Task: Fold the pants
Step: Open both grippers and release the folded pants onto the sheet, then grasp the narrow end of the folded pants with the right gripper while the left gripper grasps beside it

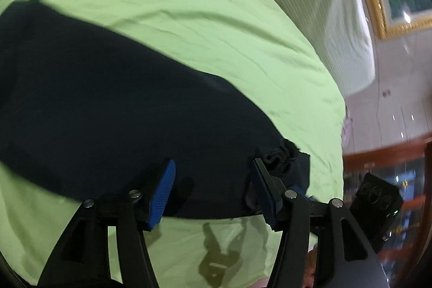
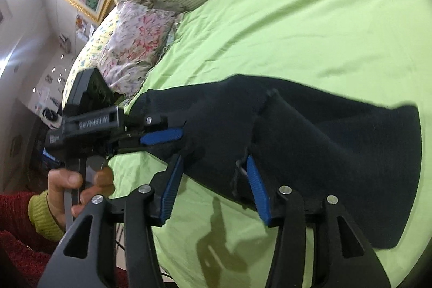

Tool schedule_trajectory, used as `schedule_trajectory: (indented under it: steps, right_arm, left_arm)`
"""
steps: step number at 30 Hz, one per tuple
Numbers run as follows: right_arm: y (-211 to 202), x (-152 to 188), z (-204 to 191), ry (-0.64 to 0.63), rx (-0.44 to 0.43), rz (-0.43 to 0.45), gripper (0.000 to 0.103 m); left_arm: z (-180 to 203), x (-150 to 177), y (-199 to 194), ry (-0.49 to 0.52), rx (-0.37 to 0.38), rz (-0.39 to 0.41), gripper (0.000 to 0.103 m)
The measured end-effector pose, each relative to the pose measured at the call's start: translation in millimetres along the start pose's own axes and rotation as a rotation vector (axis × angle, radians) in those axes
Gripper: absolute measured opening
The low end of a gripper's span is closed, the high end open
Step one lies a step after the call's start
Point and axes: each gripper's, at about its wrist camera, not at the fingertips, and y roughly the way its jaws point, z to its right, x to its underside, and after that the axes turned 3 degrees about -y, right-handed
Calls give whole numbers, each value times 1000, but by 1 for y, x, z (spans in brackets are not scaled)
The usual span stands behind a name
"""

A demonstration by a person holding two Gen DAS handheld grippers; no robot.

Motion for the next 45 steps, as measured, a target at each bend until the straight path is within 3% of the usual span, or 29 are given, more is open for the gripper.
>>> schedule_trajectory:
  steps: [5, 19, 34, 45]
  right_arm:
    - [9, -17, -14, -46, -17, -19, 54]
    - [73, -59, -59, -213, -67, -160, 54]
    - [166, -119, -102, -407, -123, -327, 54]
    - [248, -138, -122, -535, -190, -500, 54]
  left_arm:
    - [-27, 14, -29, -86, -31, 85, 63]
    - [-110, 14, -96, -338, -51, 255, 66]
    - [-156, -6, -86, -473, -41, 284, 66]
    - [-170, -16, -74, -489, -34, 298, 66]
